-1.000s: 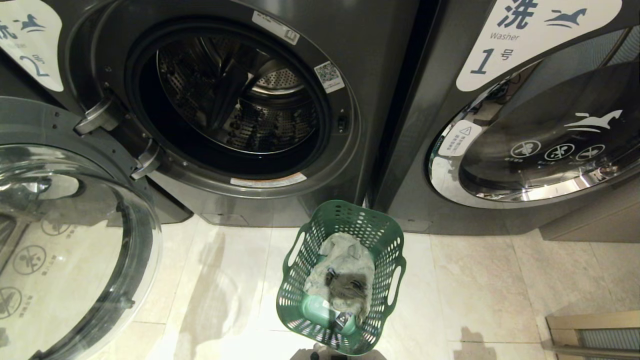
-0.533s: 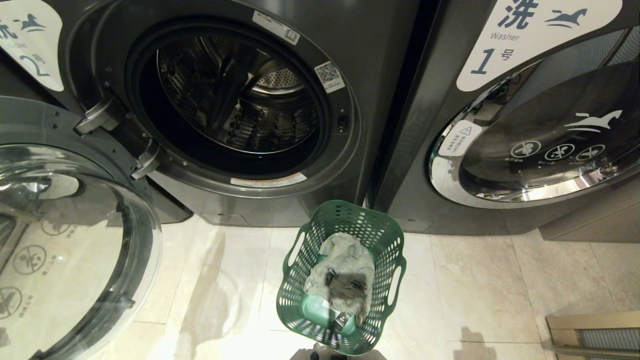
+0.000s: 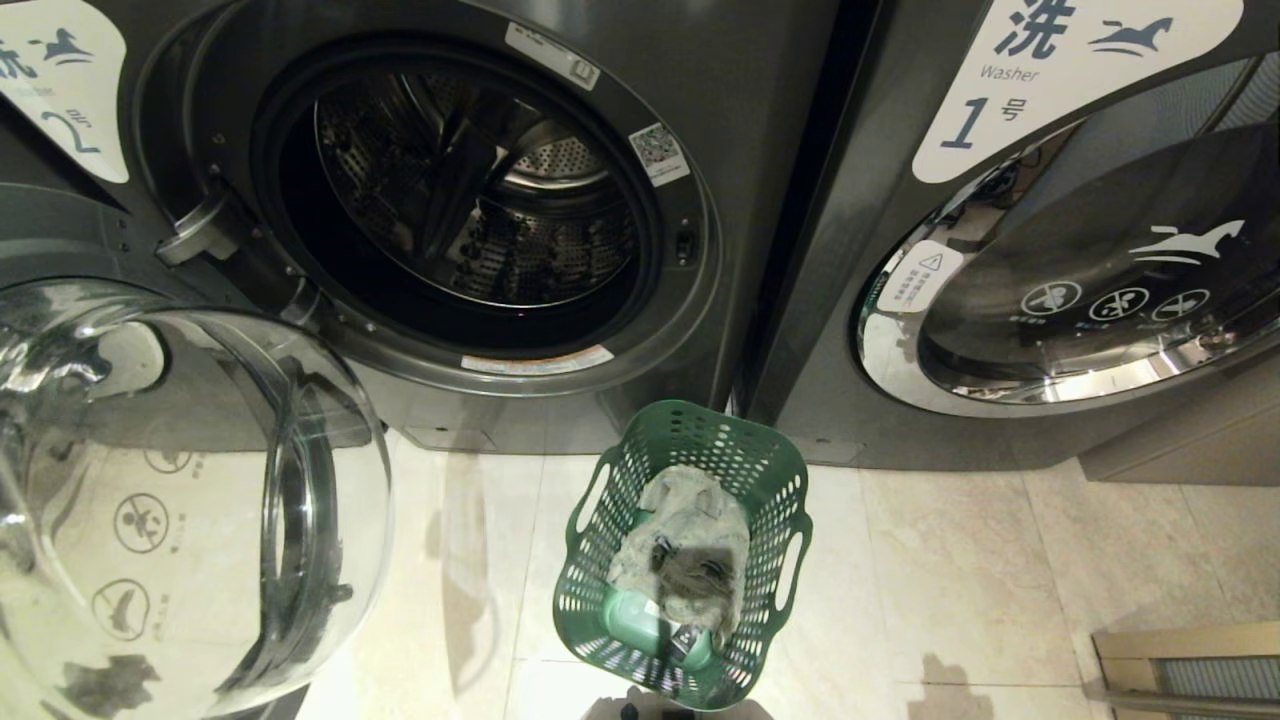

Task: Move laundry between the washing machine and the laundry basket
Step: Close the washing machine door with the left hand

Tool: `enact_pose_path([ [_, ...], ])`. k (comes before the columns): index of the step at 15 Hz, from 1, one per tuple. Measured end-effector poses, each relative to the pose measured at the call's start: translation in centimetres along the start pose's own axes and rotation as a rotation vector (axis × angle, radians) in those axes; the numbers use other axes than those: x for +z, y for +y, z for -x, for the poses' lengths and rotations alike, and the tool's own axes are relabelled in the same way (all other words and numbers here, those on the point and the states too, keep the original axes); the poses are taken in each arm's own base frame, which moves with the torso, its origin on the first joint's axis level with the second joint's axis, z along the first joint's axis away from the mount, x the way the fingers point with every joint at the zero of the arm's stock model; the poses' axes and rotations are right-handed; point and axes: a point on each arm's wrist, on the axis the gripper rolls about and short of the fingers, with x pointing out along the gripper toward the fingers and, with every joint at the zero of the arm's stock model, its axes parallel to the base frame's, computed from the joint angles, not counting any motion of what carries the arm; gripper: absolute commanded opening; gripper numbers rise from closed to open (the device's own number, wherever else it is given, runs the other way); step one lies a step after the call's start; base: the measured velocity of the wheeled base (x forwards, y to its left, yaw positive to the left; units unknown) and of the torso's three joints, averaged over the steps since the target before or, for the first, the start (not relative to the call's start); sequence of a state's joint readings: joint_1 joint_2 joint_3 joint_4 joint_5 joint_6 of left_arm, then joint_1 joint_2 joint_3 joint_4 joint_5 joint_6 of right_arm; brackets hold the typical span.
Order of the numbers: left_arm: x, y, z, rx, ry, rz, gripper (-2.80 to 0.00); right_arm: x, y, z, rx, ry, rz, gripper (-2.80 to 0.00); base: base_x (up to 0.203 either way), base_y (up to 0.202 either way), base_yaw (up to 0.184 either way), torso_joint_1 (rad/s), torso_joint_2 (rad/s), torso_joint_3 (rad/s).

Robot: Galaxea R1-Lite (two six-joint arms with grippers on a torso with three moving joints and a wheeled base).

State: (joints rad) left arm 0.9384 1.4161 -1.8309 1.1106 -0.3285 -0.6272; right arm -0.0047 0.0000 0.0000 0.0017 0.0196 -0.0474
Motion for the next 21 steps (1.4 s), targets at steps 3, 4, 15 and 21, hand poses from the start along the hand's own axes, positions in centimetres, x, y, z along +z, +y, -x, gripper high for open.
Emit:
enact_pose_path([
  [3, -1.9, -0.4, 0.4, -0.038, 0.057, -0.046, -2.8, 0.0, 0.0, 0.0, -0.002, 0.0, 0.0, -2.8, 0.0, 0.0, 0.0, 0.0, 0.0, 0.0],
  [4, -2.5, -0.6, 0.6, -0.054, 0.076, -0.06, -2.8, 0.0, 0.0, 0.0, -0.002, 0.0, 0.0, -2.8, 0.0, 0.0, 0.0, 0.0, 0.0, 0.0],
  [15, -11.2, -0.9, 5.5, -0.582, 0.485, -0.441, -2.8, 0.0, 0.0, 0.0, -0.002, 0.0, -0.001, -2.8, 0.0, 0.0, 0.0, 0.0, 0.0, 0.0],
  [21, -14.8, 3.1, 4.1, -0.863, 0.398, -0.836, -2.8, 0.0, 0.0, 0.0, -0.001, 0.0, 0.005, -2.8, 0.0, 0.0, 0.0, 0.0, 0.0, 0.0],
])
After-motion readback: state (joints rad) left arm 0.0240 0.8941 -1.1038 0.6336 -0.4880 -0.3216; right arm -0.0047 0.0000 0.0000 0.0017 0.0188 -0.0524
